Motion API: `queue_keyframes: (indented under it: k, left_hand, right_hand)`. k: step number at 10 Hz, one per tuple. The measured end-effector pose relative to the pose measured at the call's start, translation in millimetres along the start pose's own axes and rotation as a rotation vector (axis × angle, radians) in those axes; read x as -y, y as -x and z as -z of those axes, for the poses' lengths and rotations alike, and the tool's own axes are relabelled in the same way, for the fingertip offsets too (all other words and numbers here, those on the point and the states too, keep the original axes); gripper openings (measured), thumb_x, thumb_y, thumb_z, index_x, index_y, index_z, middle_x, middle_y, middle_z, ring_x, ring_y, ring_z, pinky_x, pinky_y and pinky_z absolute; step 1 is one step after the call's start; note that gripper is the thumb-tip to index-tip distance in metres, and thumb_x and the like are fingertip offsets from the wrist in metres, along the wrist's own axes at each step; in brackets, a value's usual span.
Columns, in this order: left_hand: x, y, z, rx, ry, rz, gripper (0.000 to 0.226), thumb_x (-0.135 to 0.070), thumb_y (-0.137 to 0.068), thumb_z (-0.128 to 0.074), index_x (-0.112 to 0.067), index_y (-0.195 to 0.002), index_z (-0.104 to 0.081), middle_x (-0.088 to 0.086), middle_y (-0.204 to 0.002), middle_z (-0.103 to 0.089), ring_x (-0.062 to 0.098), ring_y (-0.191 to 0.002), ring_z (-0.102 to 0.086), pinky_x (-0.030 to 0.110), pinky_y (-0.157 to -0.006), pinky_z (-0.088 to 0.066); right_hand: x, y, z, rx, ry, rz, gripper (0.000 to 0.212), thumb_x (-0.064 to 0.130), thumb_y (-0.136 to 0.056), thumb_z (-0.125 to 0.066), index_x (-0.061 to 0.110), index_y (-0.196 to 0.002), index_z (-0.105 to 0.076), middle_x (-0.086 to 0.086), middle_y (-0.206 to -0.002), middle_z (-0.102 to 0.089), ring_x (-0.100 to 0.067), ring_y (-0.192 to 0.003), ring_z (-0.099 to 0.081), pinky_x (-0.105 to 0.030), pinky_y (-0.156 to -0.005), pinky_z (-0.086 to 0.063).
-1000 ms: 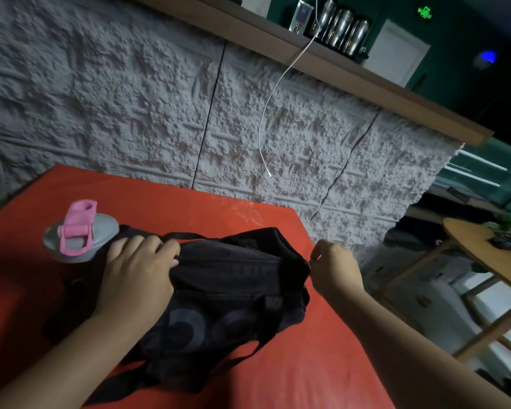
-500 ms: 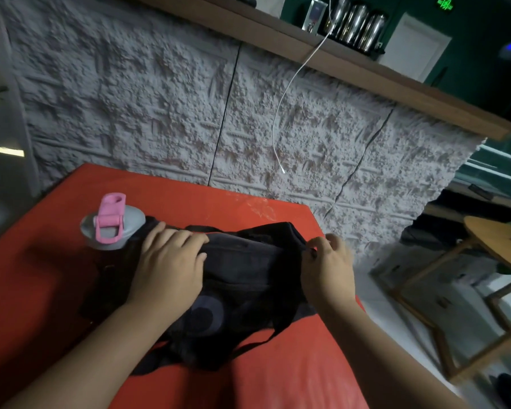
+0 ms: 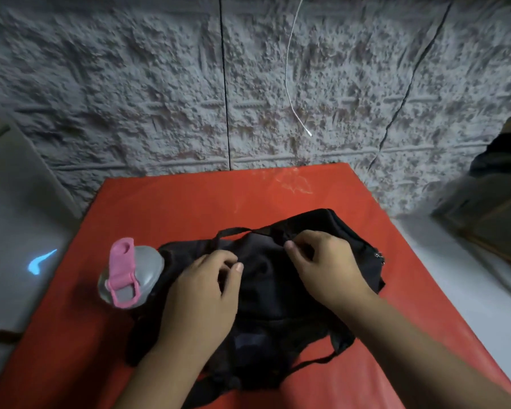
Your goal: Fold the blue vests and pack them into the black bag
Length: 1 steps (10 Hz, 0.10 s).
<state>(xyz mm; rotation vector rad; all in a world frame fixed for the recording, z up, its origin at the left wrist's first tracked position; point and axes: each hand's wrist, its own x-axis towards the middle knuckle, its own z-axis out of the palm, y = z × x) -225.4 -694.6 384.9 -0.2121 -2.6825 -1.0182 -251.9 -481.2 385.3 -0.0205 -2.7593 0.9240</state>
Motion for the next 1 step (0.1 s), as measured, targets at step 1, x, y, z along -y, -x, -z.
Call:
queue_keyframes:
  k: [1]
  left_hand:
    - [-11.8, -15.3, 11.3, 0.108, 0.077, 0.189, 0.027, -0.034, -0.096, -0.061, -0.023, -0.071, -0.059, -0.008, -0.061, -0.060, 0.011, -0.062, -0.057, 0.032, -0.058, -0.044]
  right_hand:
    - [15.6, -8.6, 15.3, 0.079, -0.132, -0.188, 0.024, 0.037, -0.098, -0.062, 0.021, -0.081, -0.067, 0.006, -0.063, -0.063, -0.008, -0.060, -0.059, -0.026, -0.056, -0.045]
